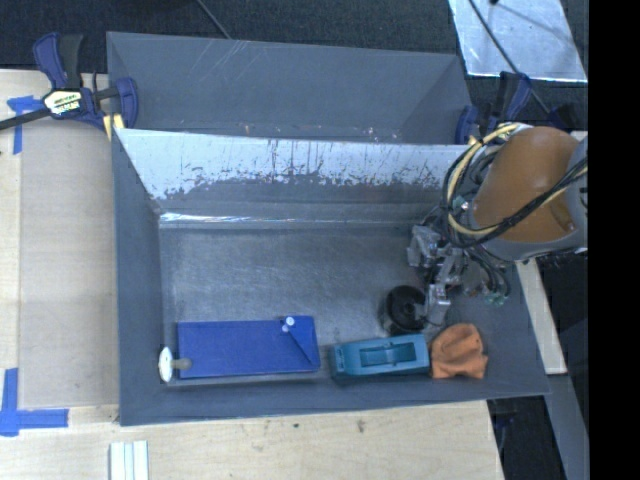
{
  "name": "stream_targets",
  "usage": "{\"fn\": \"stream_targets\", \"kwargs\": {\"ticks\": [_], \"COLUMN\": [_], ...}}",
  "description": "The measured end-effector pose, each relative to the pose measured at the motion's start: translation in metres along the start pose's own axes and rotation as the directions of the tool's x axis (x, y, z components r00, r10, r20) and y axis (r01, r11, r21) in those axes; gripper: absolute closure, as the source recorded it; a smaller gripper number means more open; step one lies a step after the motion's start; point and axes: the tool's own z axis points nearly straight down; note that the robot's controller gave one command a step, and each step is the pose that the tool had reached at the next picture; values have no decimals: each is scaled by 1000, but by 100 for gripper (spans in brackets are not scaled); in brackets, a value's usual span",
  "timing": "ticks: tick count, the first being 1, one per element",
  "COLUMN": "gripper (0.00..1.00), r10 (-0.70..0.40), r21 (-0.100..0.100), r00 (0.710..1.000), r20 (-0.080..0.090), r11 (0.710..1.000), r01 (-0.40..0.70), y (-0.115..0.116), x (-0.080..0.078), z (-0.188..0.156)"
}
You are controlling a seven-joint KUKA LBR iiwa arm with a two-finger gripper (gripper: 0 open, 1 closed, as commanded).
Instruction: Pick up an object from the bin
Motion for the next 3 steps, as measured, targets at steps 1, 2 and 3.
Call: {"fn": "stream_targets", "kwargs": {"ticks": [1, 2, 3], "gripper": [100, 0, 100], "r10": [2, 1, 2], "r21": [0, 1, 2], "r00": [1000, 1000, 1000], "r20": [7, 0, 7], "r11": [1000, 1000, 1000], "r01": [-2, -1, -2], "y": [0, -1, -1], "x": [-2, 0, -2], "z": [-3, 0, -3]}}
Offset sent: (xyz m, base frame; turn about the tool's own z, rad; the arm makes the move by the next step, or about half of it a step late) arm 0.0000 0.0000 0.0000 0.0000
